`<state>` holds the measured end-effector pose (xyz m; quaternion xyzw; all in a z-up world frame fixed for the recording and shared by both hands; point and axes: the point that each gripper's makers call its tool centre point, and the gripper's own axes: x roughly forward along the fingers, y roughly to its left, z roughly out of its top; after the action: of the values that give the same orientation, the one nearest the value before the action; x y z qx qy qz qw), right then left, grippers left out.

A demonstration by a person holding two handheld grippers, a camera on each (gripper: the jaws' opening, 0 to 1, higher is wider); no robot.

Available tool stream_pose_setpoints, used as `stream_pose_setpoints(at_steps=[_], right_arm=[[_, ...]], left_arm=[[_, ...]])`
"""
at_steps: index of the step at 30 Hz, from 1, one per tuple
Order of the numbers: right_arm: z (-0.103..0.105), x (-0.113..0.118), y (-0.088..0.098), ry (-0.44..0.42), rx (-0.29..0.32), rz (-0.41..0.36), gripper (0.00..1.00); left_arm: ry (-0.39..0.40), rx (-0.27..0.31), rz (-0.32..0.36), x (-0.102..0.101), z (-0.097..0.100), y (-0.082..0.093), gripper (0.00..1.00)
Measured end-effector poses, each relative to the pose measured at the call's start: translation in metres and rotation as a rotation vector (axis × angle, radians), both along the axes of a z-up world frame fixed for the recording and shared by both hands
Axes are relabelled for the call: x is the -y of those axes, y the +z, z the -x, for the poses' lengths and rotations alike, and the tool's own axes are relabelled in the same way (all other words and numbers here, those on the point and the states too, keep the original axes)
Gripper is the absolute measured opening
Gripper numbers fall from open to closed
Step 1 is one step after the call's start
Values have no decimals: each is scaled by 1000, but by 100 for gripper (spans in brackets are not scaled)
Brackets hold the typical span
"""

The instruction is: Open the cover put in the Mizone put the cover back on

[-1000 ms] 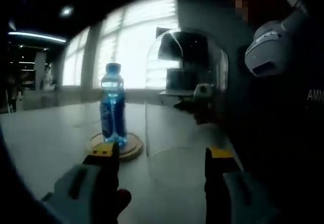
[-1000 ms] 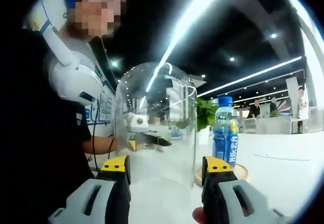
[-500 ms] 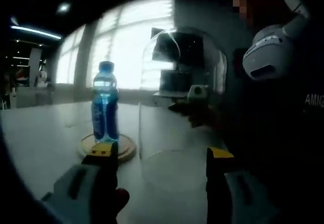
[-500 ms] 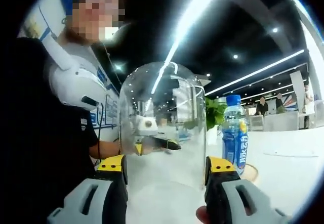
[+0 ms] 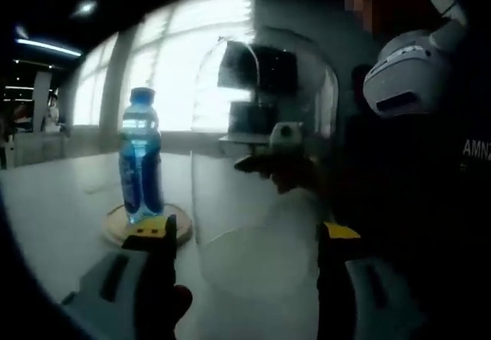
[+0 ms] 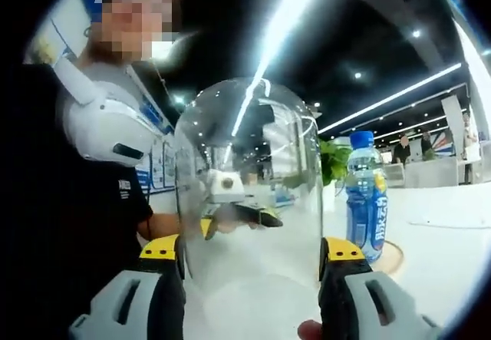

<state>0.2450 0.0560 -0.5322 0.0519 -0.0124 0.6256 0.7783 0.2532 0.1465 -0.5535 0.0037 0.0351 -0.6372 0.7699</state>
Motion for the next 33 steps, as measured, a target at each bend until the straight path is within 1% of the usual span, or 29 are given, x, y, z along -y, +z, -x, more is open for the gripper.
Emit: stream_pose_setpoints(at_steps=[2, 5, 8, 12, 15, 20, 24, 26, 28, 29, 32, 33], right_arm=[[0, -2, -1, 2, -13, 3, 65], [1, -1, -3, 1, -24, 8, 65], [1, 0, -3, -3, -24, 1, 64], [2, 4, -4, -12, -19, -18, 62], [2, 6, -3, -10, -8, -32, 60], [2, 7, -1, -5, 2, -53, 58], [2, 7, -1, -8, 1, -61, 59], [2, 5, -4, -15, 3, -44, 61], [1, 0, -10, -15, 36, 4, 65], [0, -3, -13, -11, 39, 22, 66], [-3, -12, -20, 8, 16, 62, 71], [-3, -15, -21, 12, 17, 72, 73]], left_arm=[[-3, 8, -27, 4, 0, -6, 65], [-16, -9, -28, 11, 3, -7, 64], [-26, -12, -24, 15, 5, -7, 65], [-32, -3, 4, 18, 5, -1, 68], [-37, 1, 16, 20, 6, 0, 70], [-46, -23, 24, 27, 4, 1, 74], [-32, -2, 18, 30, 5, 1, 75], [-28, 20, 22, 31, 5, 1, 76], [-28, 22, 20, 32, 4, 2, 77], [-29, 25, 18, 32, 4, 2, 78], [-36, 7, 26, 35, 5, 2, 81], [-37, 1, 27, 38, 4, 1, 81]])
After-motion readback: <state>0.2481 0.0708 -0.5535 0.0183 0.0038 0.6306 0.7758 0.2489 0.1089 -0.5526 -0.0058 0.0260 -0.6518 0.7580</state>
